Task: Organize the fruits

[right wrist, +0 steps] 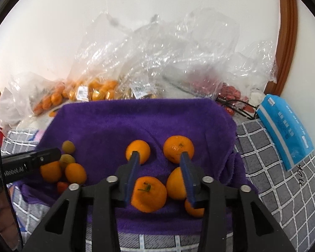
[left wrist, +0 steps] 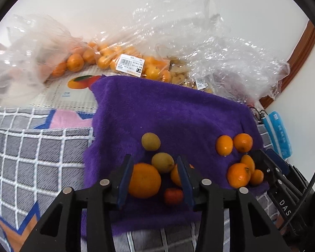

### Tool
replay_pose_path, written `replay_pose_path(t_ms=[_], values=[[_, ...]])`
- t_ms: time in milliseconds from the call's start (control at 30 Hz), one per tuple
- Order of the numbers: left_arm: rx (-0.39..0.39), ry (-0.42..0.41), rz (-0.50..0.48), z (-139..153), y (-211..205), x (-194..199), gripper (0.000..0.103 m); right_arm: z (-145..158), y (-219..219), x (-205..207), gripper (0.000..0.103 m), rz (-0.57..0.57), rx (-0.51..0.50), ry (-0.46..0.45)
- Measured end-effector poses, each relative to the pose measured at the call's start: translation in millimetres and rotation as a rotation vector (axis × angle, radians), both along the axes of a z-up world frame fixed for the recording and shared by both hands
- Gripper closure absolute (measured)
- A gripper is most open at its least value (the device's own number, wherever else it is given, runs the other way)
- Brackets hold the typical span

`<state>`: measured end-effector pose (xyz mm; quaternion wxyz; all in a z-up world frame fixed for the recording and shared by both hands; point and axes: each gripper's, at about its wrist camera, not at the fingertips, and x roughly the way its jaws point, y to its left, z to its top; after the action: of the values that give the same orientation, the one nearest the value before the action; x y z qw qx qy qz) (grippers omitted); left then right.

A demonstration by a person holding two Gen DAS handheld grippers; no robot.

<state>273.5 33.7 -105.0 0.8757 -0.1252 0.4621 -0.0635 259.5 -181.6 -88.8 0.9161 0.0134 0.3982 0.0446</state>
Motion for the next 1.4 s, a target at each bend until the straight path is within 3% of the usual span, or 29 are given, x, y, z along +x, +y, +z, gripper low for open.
replay_pose_path(t_ms=[167,467,700,733,800,1000,1400], values=[[0.016,-0.031,0.01,24.2,3.8,-32.0,0.054,28.3,-0.8,-25.9,0.045,-0.018,0.002,-0.035],[0.067,-0.125,0.014,70.9,-5.6,-111.3,0.035,75.9,-19.1,-90.1,0.044,-0.054,0.069,-0.01],[0.104,-0.216,0.017,97.9,-19.3,-174.7,0.019,104.7,-28.7,-147.6,0.044,-0.06,0.064,-0.03],[0.113,-0.226,0.023,100.3,-19.6,-182.9,0.018,108.1,-30.3,-156.5,0.042,-0.064,0.062,-0.041],[0.122,-0.248,0.031,104.5,-20.6,-199.1,0.016,116.0,-35.1,-178.2,0.028,-0.068,0.048,-0.077],[0.132,-0.308,0.05,113.9,-25.6,-240.4,0.014,125.5,-46.3,-223.6,0.009,-0.051,0.041,-0.151],[0.128,-0.359,0.051,121.5,-43.0,-287.9,0.013,124.8,-70.2,-271.8,0.008,-0.102,0.04,-0.163]])
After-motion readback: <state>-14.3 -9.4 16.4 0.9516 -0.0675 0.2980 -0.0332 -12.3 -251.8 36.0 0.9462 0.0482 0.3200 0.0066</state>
